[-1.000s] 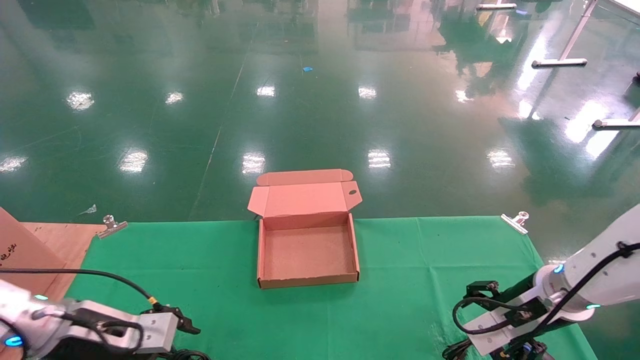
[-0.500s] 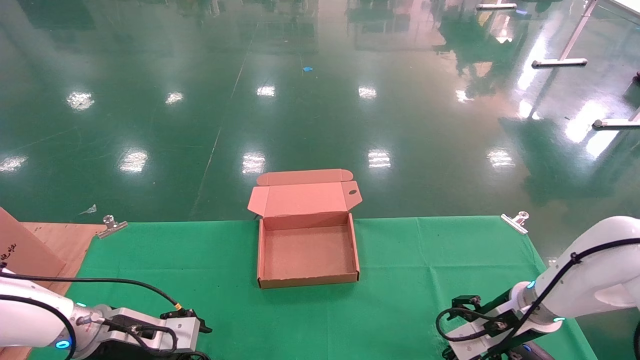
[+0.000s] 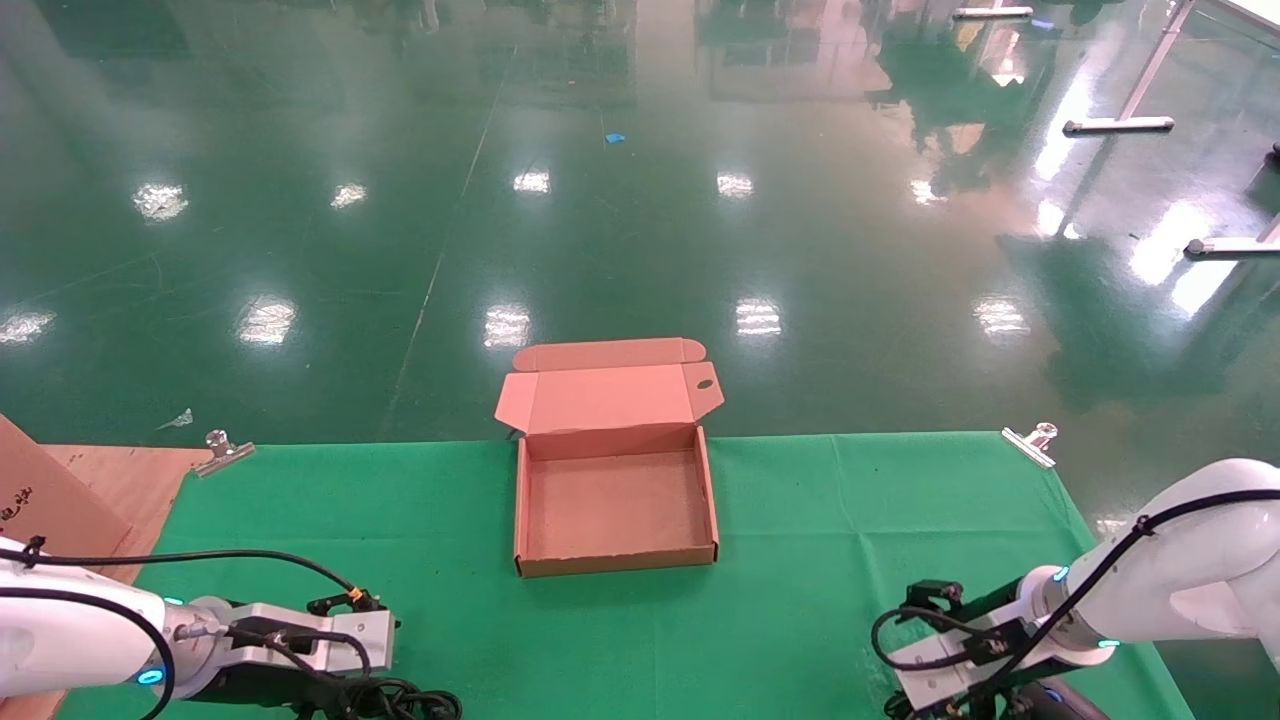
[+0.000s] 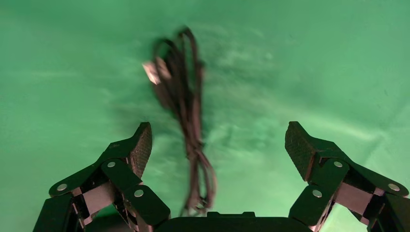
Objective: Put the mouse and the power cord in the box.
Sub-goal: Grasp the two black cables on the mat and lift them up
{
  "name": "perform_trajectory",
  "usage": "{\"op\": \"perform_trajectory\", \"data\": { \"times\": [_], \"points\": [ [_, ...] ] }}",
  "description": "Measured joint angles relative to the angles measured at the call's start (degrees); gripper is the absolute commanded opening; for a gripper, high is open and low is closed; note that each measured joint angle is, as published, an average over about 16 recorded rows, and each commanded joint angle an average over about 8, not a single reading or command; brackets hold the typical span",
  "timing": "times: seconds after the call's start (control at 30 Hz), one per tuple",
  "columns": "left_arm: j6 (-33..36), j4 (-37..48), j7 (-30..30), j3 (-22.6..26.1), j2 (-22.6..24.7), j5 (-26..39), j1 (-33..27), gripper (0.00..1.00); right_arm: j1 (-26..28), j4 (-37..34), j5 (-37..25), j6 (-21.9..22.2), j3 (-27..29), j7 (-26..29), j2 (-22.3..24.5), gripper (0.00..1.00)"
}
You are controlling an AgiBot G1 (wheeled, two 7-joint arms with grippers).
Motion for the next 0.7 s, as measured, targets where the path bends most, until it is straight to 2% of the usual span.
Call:
{"op": "perform_trajectory", "data": {
  "times": [0.33,0.7],
  "points": [
    [1.6,1.8,1.6,0.0,-0.5,0.0,-0.8,0.00,-0.1,-3.3,0.6,5.5,0.6,-1.6,-1.3,0.00],
    [3.3,2.7,2.8,-0.1,-0.6,-0.2,-1.1,0.00,0.3,-5.1,1.1,5.5,0.9,-2.5,-1.8,0.00]
  ]
}}
